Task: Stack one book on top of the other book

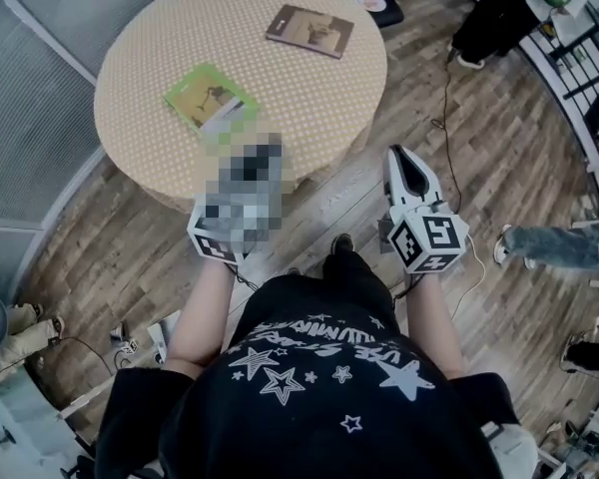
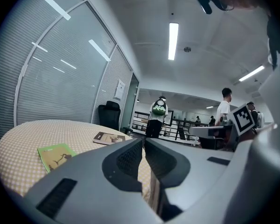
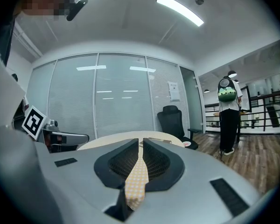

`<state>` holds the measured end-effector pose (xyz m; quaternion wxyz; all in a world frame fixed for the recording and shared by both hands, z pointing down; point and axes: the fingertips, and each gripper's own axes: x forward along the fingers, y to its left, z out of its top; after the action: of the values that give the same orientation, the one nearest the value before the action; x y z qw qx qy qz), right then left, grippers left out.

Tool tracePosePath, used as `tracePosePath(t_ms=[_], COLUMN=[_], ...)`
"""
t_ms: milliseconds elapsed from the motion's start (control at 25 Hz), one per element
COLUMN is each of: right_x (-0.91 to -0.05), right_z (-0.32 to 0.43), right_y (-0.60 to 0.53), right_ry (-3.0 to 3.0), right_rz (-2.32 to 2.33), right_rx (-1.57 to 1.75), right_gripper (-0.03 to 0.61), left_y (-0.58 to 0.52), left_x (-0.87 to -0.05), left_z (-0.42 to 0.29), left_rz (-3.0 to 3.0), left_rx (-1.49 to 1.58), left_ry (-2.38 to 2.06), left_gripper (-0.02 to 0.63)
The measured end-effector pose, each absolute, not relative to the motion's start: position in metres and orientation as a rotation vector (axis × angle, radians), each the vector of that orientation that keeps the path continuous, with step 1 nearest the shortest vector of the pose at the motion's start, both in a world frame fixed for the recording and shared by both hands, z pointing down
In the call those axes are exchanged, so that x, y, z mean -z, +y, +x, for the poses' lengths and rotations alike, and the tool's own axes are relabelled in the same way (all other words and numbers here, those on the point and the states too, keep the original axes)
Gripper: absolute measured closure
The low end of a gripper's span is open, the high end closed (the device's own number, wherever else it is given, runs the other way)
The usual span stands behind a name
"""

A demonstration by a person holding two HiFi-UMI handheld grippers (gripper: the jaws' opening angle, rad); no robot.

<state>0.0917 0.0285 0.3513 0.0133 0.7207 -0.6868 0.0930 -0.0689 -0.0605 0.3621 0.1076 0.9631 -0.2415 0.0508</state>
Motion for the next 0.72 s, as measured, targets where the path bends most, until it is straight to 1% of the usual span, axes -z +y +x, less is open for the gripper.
tracePosePath(t_ms=[360, 720], right_x=[-0.357, -0.356], right_z=[0.114, 0.184], right_y=[-0.015, -0.067], right_ry=[-2.260, -2.376], right_rz=[2.154, 2.041], right_rx=[-0.285, -0.286], right_gripper=[0.534, 0.534], left_y=[-0.087, -0.122], left_x=[-0.366, -0.359], left_z=[-0.051, 0.011], left_rz=[2.800, 2.759], left_rx=[-0.167, -0.196], left_ry=[-0.849, -1.014], left_gripper=[0.589, 0.589])
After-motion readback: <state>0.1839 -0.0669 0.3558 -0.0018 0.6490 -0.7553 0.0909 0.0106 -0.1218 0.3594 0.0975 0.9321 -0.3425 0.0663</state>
